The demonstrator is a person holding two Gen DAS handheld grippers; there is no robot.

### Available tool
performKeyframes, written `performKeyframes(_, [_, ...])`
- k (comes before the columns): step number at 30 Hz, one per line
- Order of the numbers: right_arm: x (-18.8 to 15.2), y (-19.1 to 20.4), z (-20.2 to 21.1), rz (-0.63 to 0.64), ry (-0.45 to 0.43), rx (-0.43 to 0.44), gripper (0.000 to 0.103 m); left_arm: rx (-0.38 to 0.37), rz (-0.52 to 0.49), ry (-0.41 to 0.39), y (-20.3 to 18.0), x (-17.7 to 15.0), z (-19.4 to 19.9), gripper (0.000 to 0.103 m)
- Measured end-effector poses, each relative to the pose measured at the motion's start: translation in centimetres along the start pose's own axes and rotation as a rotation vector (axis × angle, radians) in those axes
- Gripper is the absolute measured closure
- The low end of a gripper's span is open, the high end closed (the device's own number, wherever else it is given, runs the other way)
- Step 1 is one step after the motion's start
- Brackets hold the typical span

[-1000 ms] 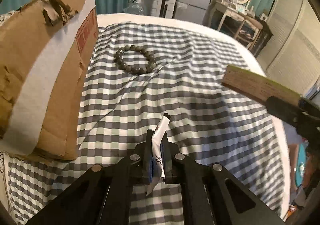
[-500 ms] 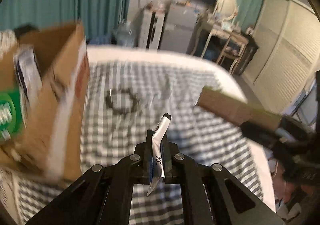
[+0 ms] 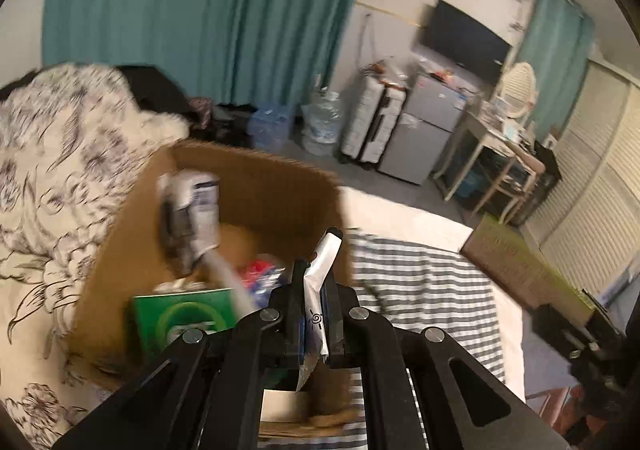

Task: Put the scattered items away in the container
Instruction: 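Carry the sachet and medicine box into the cardboard box and release both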

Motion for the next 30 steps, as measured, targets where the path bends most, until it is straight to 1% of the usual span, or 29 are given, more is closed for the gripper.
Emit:
performKeyframes(1, [0.7, 1.5, -1.4, -0.005, -0.010, 0.044, 0.024, 0.006, 0.017, 0.011, 1.2, -0.1, -0.6, 0.098])
performKeyframes(3, [1.5, 3.1, -3.5, -0.010, -0.026, 0.079, 0.025, 0.023, 0.010, 0.023, 2.4, -0.3, -1.6, 0.098])
performKeyframes(4, [1.8, 4.1, -5.1, -0.018, -0.020, 0.098, 0.025, 0.027, -0.005, 0.024, 2.9, -0.5, -2.0, 0.098])
performKeyframes(5, [2.1, 4.7, -6.5, -0.030, -0.015, 0.115, 0.025, 0.025, -0.008, 0.021, 3.2, -0.6, -2.3, 0.098])
performKeyframes(7, [2.5, 6.0, -9.3, -0.060, -0.013, 0.154, 0.025, -0.002, 0.010, 0.030, 3.7, -0.7, -3.0, 0.097])
performKeyframes(8, [2.6, 6.5, -10.4, -0.076, -0.015, 0.166, 0.024, -0.010, 0.020, 0.034, 3.8, -0.9, -3.3, 0.092])
performKeyframes(10, [3.2, 6.9, -12.0, -0.130, -0.046, 0.179, 0.024, -0.014, 0.015, 0.050, 4.2, -1.2, -4.3, 0.056])
performKeyframes(11, [3.5, 6.7, -12.2, -0.158, -0.070, 0.183, 0.022, -0.004, 0.009, 0.065, 4.3, -1.5, -4.7, 0.018])
performKeyframes(12, [3.8, 6.5, -12.5, -0.193, -0.098, 0.179, 0.014, 0.012, 0.010, 0.074, 4.6, -1.7, -5.0, 0.008])
performKeyframes(13, [4.1, 6.3, -12.5, -0.213, -0.113, 0.172, 0.012, 0.016, 0.020, 0.061, 5.0, -1.6, -5.0, 0.008])
performKeyframes(15, [4.4, 5.8, -12.1, -0.230, -0.131, 0.172, 0.012, -0.002, 0.034, 0.063, 5.2, -1.5, -4.9, 0.007])
performKeyframes(16, [4.5, 5.4, -11.7, -0.226, -0.138, 0.152, 0.012, -0.014, 0.042, 0.068, 5.2, -1.4, -4.7, 0.007])
performKeyframes(18, [4.7, 4.7, -10.6, -0.205, -0.140, 0.110, 0.012, -0.013, 0.050, 0.057, 4.9, -1.4, -4.0, 0.006])
performKeyframes(21, [4.3, 3.8, -8.2, -0.171, -0.135, 0.042, 0.012, 0.003, 0.026, 0.041, 4.1, -1.6, -2.5, 0.002])
performKeyframes(25, [2.1, 2.0, -3.9, -0.106, -0.108, -0.065, 0.012, 0.004, -0.024, 0.034, 1.9, -2.8, -1.0, 0.000])
performKeyframes(27, [0.9, 1.1, -1.4, -0.066, -0.117, -0.120, 0.012, 0.008, -0.048, 0.031, 1.1, -3.4, -0.4, 0.000])
performKeyframes(30, [-1.8, -0.7, 2.0, -0.032, -0.134, -0.199, 0.012, 0.050, -0.080, 0.012, 0.3, -4.3, 0.0, 0.000])
Point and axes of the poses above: each gripper's, at about its wrist camera, not at the fingertips, and z roughly against the way its jaws point, y to its left, x to its top, the point moved 10 cm from there along -z, roughly the way its jaws point, and after that the axes turned 11 degrees about x, right-handed, at the moved point
